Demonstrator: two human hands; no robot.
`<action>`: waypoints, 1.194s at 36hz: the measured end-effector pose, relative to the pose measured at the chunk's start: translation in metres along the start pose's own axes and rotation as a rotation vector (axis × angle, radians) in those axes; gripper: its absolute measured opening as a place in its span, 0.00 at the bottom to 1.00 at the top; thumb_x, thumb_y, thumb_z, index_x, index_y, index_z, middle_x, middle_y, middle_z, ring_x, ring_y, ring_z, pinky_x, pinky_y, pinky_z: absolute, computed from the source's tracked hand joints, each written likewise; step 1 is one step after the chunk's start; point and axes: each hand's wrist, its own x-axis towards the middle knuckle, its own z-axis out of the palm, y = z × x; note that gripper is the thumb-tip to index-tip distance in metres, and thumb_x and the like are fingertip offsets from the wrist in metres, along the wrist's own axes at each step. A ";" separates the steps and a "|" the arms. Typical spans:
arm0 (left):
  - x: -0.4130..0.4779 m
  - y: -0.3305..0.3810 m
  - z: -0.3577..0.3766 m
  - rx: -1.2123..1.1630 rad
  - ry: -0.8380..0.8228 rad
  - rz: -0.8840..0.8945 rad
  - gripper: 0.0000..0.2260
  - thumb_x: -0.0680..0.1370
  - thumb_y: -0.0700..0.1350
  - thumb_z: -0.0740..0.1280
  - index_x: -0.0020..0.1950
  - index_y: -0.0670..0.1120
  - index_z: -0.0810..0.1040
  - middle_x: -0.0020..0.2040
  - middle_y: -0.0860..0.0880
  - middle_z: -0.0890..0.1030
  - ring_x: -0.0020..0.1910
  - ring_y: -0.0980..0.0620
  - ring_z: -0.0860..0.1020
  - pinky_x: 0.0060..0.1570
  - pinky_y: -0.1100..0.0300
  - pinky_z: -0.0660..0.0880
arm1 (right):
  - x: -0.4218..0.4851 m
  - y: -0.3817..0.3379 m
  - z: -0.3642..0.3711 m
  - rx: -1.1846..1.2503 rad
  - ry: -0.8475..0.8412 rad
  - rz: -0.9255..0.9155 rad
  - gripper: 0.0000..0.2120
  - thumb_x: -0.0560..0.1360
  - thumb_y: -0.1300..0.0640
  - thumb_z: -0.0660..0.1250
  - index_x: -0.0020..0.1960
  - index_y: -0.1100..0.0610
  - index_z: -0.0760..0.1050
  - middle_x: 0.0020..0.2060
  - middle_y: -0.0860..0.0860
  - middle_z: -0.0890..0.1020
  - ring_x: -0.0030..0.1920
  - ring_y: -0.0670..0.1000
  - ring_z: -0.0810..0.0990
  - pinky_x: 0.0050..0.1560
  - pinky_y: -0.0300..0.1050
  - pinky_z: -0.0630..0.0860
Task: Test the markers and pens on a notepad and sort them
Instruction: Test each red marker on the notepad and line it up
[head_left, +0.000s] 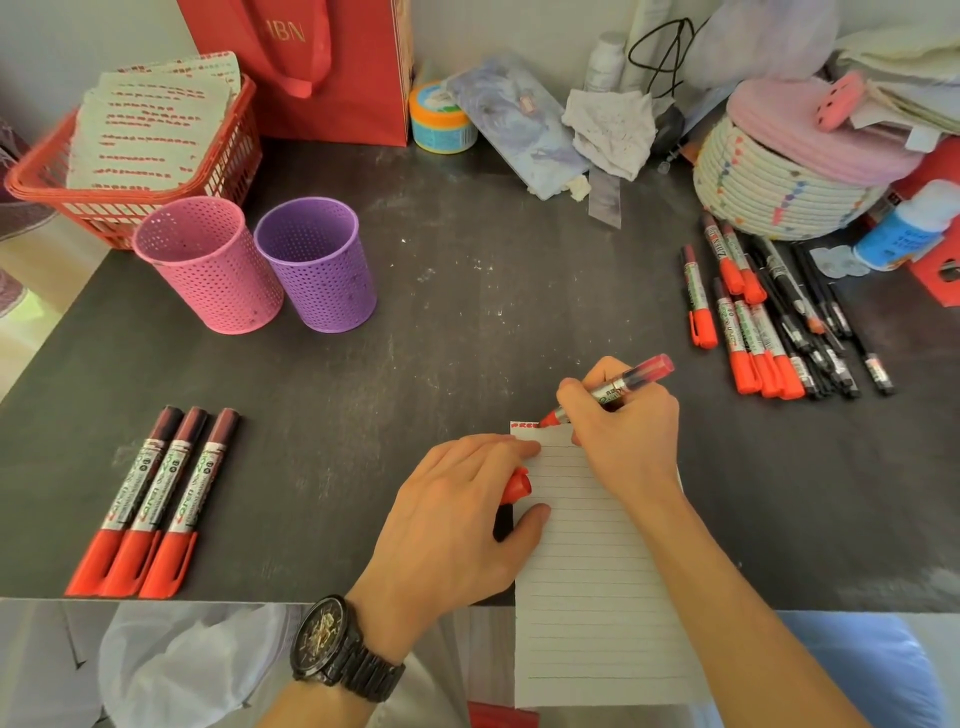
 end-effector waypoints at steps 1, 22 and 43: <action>0.000 0.000 0.000 -0.003 0.002 -0.002 0.20 0.76 0.62 0.63 0.64 0.55 0.74 0.62 0.60 0.79 0.62 0.60 0.74 0.65 0.66 0.61 | 0.000 0.000 0.000 0.017 0.010 0.011 0.14 0.75 0.60 0.70 0.31 0.55 0.73 0.24 0.47 0.79 0.26 0.42 0.77 0.29 0.32 0.72; -0.002 0.001 -0.002 0.007 0.037 0.007 0.20 0.75 0.63 0.63 0.65 0.59 0.73 0.61 0.63 0.78 0.61 0.62 0.74 0.64 0.68 0.62 | -0.013 -0.018 -0.034 0.435 -0.034 0.166 0.13 0.75 0.44 0.72 0.43 0.54 0.80 0.27 0.53 0.77 0.25 0.48 0.72 0.24 0.38 0.68; -0.038 0.012 -0.012 -0.615 0.171 -0.236 0.14 0.78 0.66 0.56 0.49 0.58 0.74 0.38 0.52 0.80 0.37 0.52 0.77 0.39 0.53 0.75 | -0.117 -0.015 -0.093 0.917 -0.027 0.563 0.09 0.74 0.57 0.62 0.46 0.62 0.76 0.34 0.64 0.83 0.21 0.52 0.72 0.19 0.41 0.69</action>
